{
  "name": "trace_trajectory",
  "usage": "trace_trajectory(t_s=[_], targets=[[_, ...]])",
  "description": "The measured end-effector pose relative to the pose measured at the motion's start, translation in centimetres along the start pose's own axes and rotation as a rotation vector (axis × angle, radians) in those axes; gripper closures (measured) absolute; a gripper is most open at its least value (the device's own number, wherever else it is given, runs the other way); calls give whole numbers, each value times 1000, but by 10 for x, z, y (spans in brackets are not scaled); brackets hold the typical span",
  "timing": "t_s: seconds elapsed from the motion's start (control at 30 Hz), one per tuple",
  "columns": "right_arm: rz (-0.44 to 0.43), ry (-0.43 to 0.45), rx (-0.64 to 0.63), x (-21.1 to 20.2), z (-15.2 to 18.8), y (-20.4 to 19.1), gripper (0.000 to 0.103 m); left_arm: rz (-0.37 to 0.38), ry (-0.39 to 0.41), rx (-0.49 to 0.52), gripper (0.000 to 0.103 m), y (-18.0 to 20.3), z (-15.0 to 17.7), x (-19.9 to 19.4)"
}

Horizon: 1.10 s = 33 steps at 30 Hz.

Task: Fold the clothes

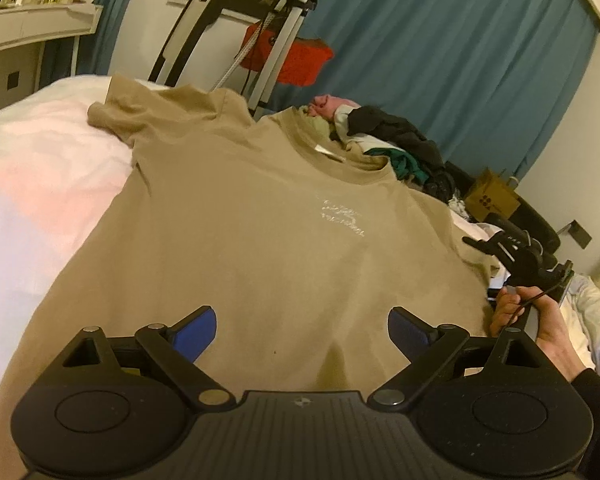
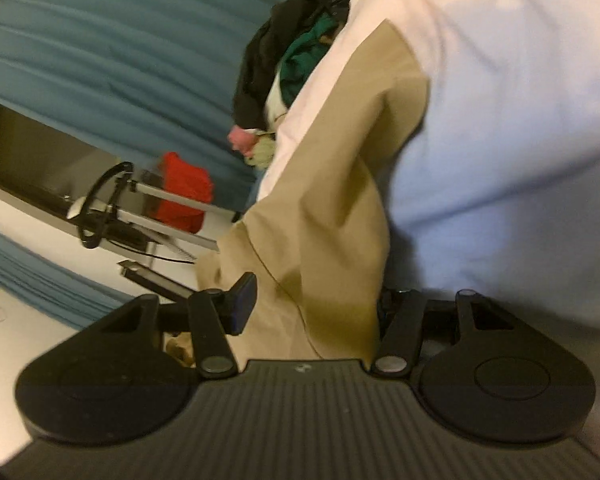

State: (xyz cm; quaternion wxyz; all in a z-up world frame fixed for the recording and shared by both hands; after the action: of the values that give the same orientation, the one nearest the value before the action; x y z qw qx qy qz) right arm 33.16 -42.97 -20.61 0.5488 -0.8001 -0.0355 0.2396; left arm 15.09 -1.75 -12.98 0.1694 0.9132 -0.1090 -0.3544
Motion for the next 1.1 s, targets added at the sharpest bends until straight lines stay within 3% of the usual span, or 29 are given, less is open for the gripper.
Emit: trace_trajectory(t_s=[0.07,0.1,0.13,0.4,0.7,0.87,0.97,1.03,1.1], targets=[[-16,10,12,-2,-5,1,58,-7,-7,-11,9,-2,-1,5],[-12,18,27,-2,-5,3,81,-9,-10,-16,9,-4,-2,8],[-5,23,50,-4,-5,5,90,-12,-11,-18,9,-4,-2,9],[50,112,130,-41,-12,-2,91,-19,21,-8,9,-6,-7,4],[60,331,119,-147,-29,-10,91,-4,69,-12,9,-3,-13,-19],[81,306,133,-159,-15,-10,88,0,84,1,8,-1,-11,-31],[88,214,119,-144,-5,-4,69,-2,87,20,8,3,-10,-34],[69,171,122,-130,0,-1,49,-5,86,40,7,5,-7,-33],[52,143,146,-117,5,2,47,-11,82,67,6,8,-4,-30]])
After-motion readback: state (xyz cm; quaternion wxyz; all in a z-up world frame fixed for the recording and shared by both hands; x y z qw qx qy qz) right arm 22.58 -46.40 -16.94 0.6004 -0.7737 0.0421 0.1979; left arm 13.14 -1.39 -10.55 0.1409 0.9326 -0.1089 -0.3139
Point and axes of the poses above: each gripper's, at about its wrist camera, not at the fingertips, and x roughly the way its jaws point, y to its right, z to its underside, the point moved 5 cm from there along x, roughly the way its jaws point, and after that the axes turned 4 degrees about -y, right-handed, at the moved point
